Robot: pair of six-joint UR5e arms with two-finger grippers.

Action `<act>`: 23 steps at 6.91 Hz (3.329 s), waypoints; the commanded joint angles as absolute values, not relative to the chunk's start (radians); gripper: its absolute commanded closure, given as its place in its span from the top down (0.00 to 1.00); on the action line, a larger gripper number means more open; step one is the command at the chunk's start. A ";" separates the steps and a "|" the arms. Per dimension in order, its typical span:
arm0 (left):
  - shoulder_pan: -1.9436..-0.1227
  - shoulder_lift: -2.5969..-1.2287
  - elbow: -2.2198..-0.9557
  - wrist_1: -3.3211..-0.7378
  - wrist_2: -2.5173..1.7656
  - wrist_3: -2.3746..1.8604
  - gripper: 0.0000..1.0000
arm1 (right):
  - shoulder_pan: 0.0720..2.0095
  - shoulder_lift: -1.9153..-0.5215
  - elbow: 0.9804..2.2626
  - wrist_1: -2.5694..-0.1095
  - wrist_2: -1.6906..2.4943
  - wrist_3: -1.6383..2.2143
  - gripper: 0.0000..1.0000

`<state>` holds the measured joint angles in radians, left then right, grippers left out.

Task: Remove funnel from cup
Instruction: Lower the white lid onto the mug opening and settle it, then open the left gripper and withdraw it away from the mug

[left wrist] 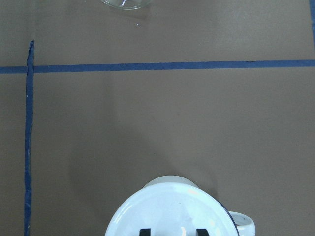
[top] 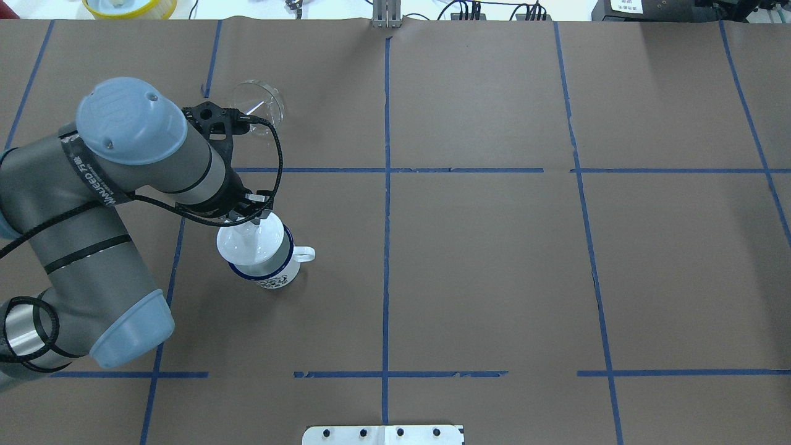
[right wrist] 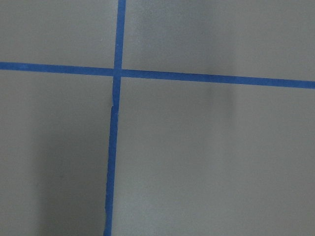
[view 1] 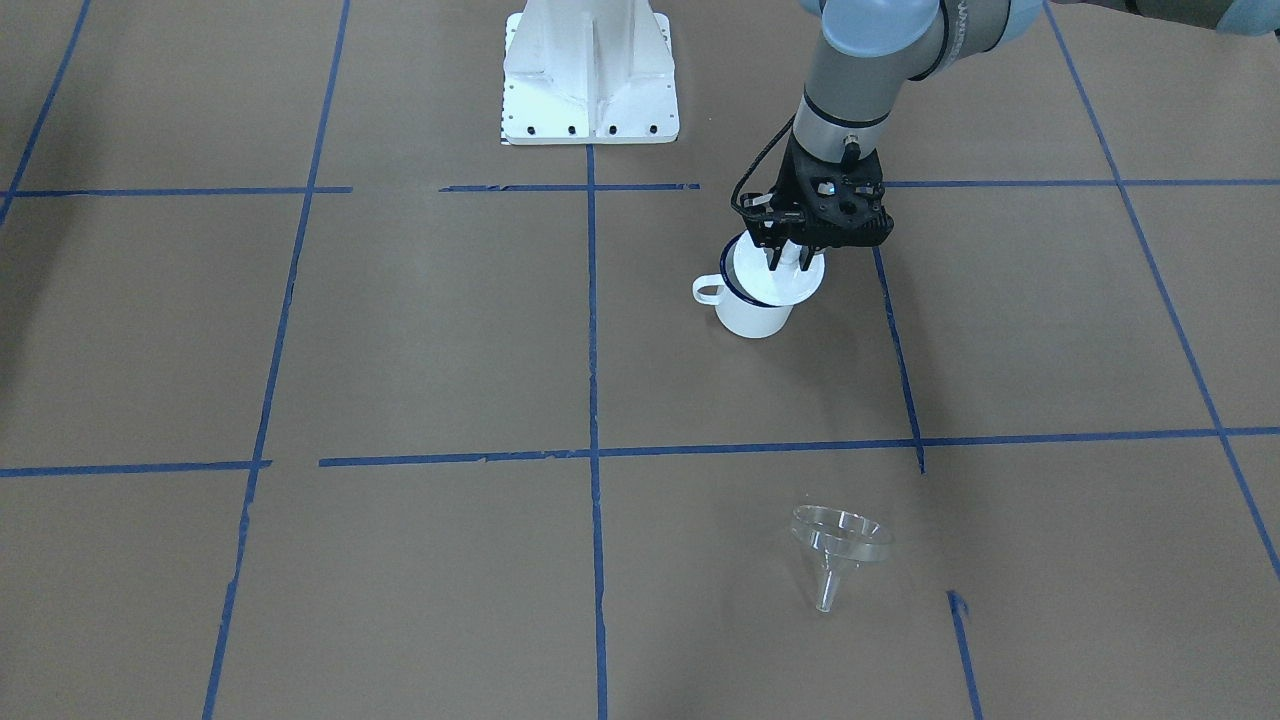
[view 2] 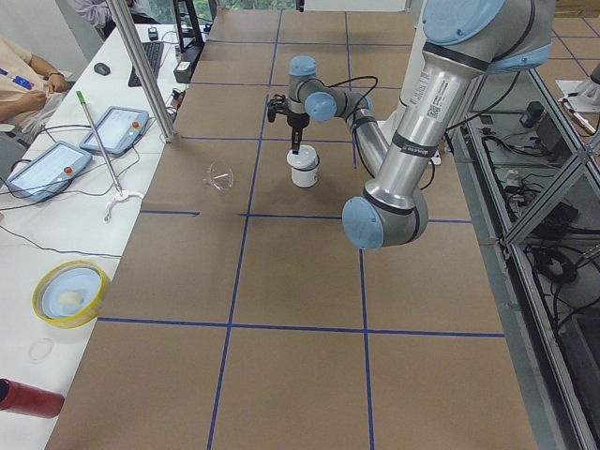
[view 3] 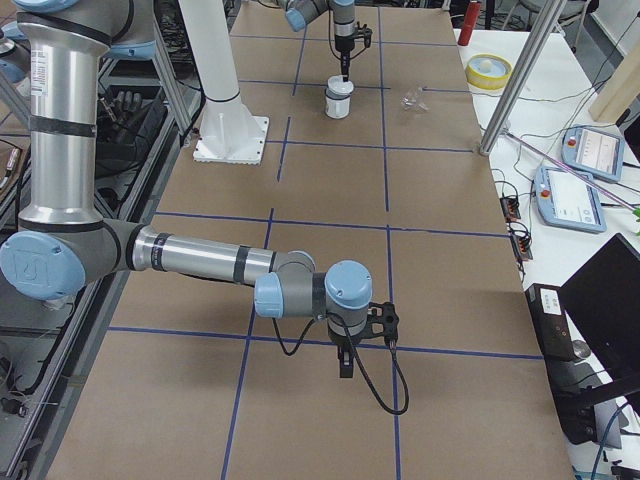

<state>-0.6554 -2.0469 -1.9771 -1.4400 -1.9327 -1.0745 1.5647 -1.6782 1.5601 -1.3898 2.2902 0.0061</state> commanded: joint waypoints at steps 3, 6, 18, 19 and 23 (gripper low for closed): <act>-0.652 -2.048 -1.974 -1.440 -1.933 -1.077 0.00 | 1.565 -1.678 1.560 -1.390 2.290 0.006 1.00; -0.649 -2.048 -1.979 -1.442 -1.936 -1.086 0.00 | 1.565 -1.678 1.560 -1.390 2.290 0.006 1.00; -0.653 -2.034 -1.993 -1.468 -1.934 -1.028 0.99 | 1.565 -1.678 1.560 -1.390 2.290 0.006 1.00; -0.672 -2.013 -1.997 -1.482 -1.939 -0.891 1.00 | 1.565 -1.678 1.560 -1.390 2.290 0.006 1.00; -1.191 -1.711 -1.973 -1.597 -2.221 -0.132 1.00 | 1.565 -1.678 1.560 -1.390 2.290 0.006 1.00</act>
<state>-1.0258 -1.8074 -1.9846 -1.5804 -2.1363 -0.3386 1.5647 -1.6782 1.5600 -1.3898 2.2902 0.0061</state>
